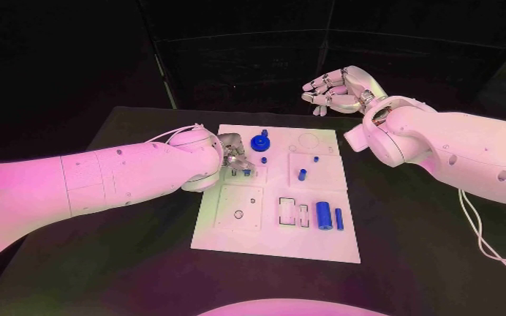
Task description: Assemble the parts on the task board
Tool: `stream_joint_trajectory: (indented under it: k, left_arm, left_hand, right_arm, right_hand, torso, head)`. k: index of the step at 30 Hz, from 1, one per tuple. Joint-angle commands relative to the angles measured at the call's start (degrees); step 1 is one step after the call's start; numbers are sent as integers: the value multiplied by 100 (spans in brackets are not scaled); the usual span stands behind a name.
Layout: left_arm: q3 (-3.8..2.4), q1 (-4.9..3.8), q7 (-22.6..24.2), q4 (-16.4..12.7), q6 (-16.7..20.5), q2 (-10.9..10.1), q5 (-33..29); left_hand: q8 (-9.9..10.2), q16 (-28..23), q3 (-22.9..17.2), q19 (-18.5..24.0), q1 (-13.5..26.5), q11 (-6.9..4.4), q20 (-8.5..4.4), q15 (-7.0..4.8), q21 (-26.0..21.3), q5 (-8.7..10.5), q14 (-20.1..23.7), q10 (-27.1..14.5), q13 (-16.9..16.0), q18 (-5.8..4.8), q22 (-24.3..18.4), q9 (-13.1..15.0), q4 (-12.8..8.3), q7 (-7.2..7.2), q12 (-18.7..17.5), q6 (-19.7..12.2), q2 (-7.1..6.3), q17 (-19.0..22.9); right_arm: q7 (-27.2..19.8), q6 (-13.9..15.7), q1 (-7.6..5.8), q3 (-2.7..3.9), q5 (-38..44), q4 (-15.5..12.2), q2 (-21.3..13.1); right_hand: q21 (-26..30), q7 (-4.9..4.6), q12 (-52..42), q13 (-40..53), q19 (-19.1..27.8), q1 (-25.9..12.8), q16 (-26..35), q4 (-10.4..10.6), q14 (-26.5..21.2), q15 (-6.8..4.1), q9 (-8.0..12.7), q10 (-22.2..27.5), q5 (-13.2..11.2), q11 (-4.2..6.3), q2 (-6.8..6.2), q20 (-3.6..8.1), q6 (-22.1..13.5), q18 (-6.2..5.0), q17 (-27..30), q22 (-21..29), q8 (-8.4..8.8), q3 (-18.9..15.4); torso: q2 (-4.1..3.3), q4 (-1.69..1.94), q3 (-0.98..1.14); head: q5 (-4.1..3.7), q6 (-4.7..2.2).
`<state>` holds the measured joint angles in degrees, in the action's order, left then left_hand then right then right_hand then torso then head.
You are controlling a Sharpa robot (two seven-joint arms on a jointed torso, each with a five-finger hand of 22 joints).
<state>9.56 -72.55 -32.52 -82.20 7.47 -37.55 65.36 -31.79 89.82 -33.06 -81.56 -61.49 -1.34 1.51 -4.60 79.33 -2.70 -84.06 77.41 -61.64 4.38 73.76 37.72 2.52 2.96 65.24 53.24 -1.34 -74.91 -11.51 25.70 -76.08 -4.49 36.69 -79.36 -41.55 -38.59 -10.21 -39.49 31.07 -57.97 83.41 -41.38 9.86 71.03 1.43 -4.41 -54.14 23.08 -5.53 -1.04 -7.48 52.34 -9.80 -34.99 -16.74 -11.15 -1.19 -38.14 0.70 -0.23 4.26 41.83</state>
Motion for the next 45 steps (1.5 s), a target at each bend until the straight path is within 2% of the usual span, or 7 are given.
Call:
stream_joint_trajectory:
  k: [1,10,19,24,32,40,45]
  left_arm:
    - [-3,-4,-126,4,-251,14,90]
    - [-3,-2,-189,24,-380,34,90]
    - [-4,-2,-221,13,-562,16,91]
    - [-4,-2,-229,2,-587,-1,91]
    - [-5,-3,-237,-4,-595,-22,126]
    - [-5,-3,-241,-2,-608,-23,134]
    - [-5,-3,-243,13,-641,1,134]
  left_hand:
    - [-23,18,-691,-35,-54,-23,7,-26,19,-17,-594,-21,8,-58,1,8,-653,-32,-19,-8,25,-1509]
    - [-26,18,-694,-38,-54,-24,7,-26,24,-17,-594,-15,-1,-60,8,10,-654,-33,-10,-7,24,-1509]
    - [-28,18,-698,-42,-55,-25,6,-26,28,-16,-594,-2,-29,-62,16,13,-656,-34,14,-6,23,-1509]
    - [-29,18,-700,-42,-57,-26,6,-27,28,-16,-594,-1,-29,-62,16,15,-658,-35,15,-6,22,-1509]
    - [-29,18,-700,-42,-57,-26,6,-27,28,-16,-594,-1,-29,-62,16,15,-658,-35,15,-6,22,-1509]
    - [-36,18,-712,-50,-63,-29,5,-29,38,-16,-594,12,-45,-65,32,24,-667,-39,31,-3,17,-1509]
    - [-60,18,-721,-67,-29,-40,-3,-37,57,-28,-594,46,-71,-71,63,57,-704,-53,63,15,-80,-1509]
  right_arm:
    - [-51,63,-12,5,12,6,11]
    - [-29,40,-12,5,12,22,28]
    - [-23,26,-11,5,12,37,36]
    - [-23,22,-11,4,12,41,36]
    - [-23,18,-11,4,12,49,33]
    - [-25,21,-11,4,12,52,33]
    - [-24,26,-11,4,12,53,34]
  right_hand:
    - [21,2,-29,-4,-13,-9,-23,27,-33,-4,-9,49,20,6,12,-24,-30,-65,-7,0,-30,2]
    - [20,3,-35,-9,-16,-7,-26,32,-31,-5,-9,49,34,8,9,-22,-32,-66,-8,-1,-37,3]
    - [19,3,-43,-14,-19,-15,-31,43,-28,-5,-8,47,40,7,3,-22,-34,-65,-9,-2,-42,-1]
    - [19,3,-43,-14,-19,-15,-31,43,-28,-5,-8,47,40,7,3,-22,-34,-65,-9,-2,-42,-1]
    - [19,3,-43,-14,-19,-15,-31,43,-28,-5,-8,47,40,7,3,-22,-34,-65,-9,-2,-42,-1]
    - [19,3,-43,-14,-19,-15,-31,43,-28,-5,-8,47,40,7,3,-22,-34,-65,-9,-2,-42,-1]
    - [19,3,-50,-20,-21,-22,-35,55,-27,-5,-8,48,44,7,-3,-21,-39,-65,-10,-2,-49,-5]
  torso:
    - [2,-1,2]
    - [3,-6,-3]
    - [-1,3,-9]
    - [1,1,-3]
    - [0,5,-7]
    - [3,1,0]
    - [0,0,0]
  head:
    - [2,2]
    - [-10,4]
    - [-46,12]
    - [-26,37]
    - [-51,45]
    - [-46,60]
    - [-48,69]
